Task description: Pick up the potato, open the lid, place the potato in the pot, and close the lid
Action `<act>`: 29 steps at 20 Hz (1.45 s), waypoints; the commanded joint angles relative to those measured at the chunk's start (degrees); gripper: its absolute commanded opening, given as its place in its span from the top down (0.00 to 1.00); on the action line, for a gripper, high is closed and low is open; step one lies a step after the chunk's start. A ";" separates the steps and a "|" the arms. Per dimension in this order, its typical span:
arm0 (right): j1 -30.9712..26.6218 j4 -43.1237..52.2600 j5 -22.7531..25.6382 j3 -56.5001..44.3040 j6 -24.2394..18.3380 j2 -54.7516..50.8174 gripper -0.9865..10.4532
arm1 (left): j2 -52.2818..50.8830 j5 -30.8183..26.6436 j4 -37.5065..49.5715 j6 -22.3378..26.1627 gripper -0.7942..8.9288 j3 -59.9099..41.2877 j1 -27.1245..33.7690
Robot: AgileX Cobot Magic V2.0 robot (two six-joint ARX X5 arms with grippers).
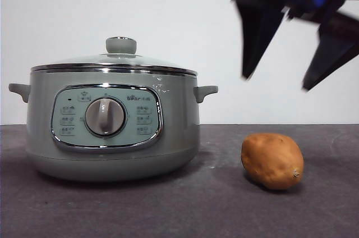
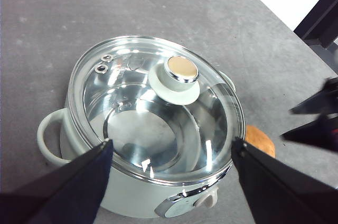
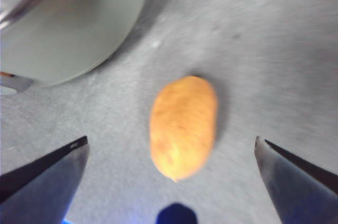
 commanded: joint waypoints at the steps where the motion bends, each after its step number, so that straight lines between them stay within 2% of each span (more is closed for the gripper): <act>1: 0.15 1.60 0.39 0.04 0.94 4.28 0.45 | -0.04 -0.11 0.09 0.63 0.53 0.17 0.07; 8: 0.09 5.55 0.31 0.04 1.33 12.55 0.45 | -0.04 -0.13 0.07 0.66 0.53 0.17 0.07; 10: 0.09 5.75 0.20 0.04 1.33 15.08 0.52 | -0.04 -0.13 0.09 0.66 0.53 0.17 0.09; 12: 0.07 5.86 0.24 0.02 1.33 17.09 0.54 | -0.04 -0.15 0.09 0.66 0.53 0.17 0.09; 13: 0.04 6.05 0.28 0.04 1.33 17.70 0.60 | -0.04 -0.15 0.09 0.66 0.53 0.17 0.09; 16: 0.04 6.71 0.17 0.04 1.33 18.03 0.92 | -0.04 -0.13 0.09 0.66 0.53 0.17 0.07; 23: 0.02 3.52 0.22 0.04 1.33 10.38 0.92 | 2.78 0.13 1.62 0.66 0.53 0.17 -0.48; 29: -0.04 -2.91 0.31 0.04 1.44 1.09 0.92 | 11.26 -0.22 13.68 -0.46 0.53 0.17 -6.05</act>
